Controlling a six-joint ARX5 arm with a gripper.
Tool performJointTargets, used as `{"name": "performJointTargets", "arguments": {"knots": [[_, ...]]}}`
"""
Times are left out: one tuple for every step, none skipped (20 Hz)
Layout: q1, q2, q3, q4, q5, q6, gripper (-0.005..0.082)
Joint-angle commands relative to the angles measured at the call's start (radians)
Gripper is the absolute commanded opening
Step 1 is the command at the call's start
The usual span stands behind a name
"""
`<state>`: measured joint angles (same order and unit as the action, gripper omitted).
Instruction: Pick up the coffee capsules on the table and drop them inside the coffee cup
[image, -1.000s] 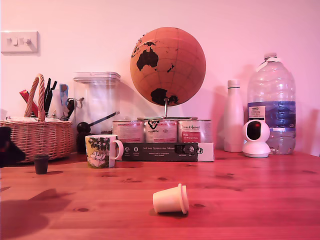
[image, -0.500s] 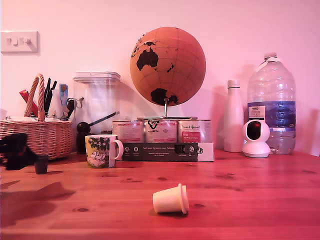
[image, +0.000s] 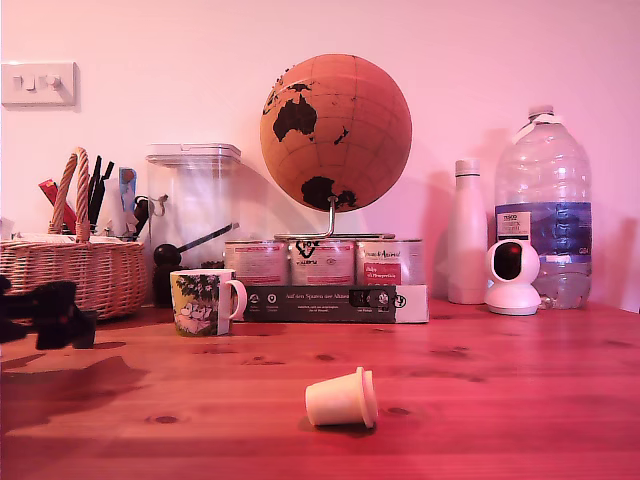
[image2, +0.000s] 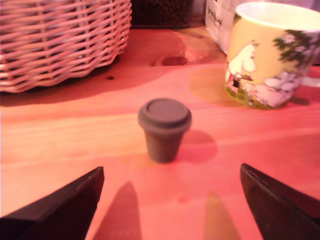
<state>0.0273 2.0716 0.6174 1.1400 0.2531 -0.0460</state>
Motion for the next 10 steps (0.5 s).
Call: {"name": "performJointTargets", "arguments": {"knots": [[0.003, 0.029, 0.033, -0.024, 0.008, 0.005, 0.0783], [0.003, 0.03, 0.049, -0.044, 0.009, 0.007, 0.0783], [0.003, 0.031, 0.069, -0.079, 0.012, 0.021, 0.0783], [0.004, 0.031, 0.089, -0.114, 0.019, 0.021, 0.0783], [0.006, 0.031, 0.109, -0.149, 0.024, 0.025, 0.0783], [0.006, 0.031, 0.129, -0.179, 0.029, 0.029, 0.0783], [0.008, 0.031, 0.148, -0.206, 0.031, 0.032, 0.0783], [0.008, 0.035, 0.167, -0.224, 0.032, 0.039, 0.0783], [0.007, 0.038, 0.184, -0.243, 0.032, 0.05, 0.0783], [0.008, 0.045, 0.202, -0.262, 0.035, 0.055, 0.0783]]}}
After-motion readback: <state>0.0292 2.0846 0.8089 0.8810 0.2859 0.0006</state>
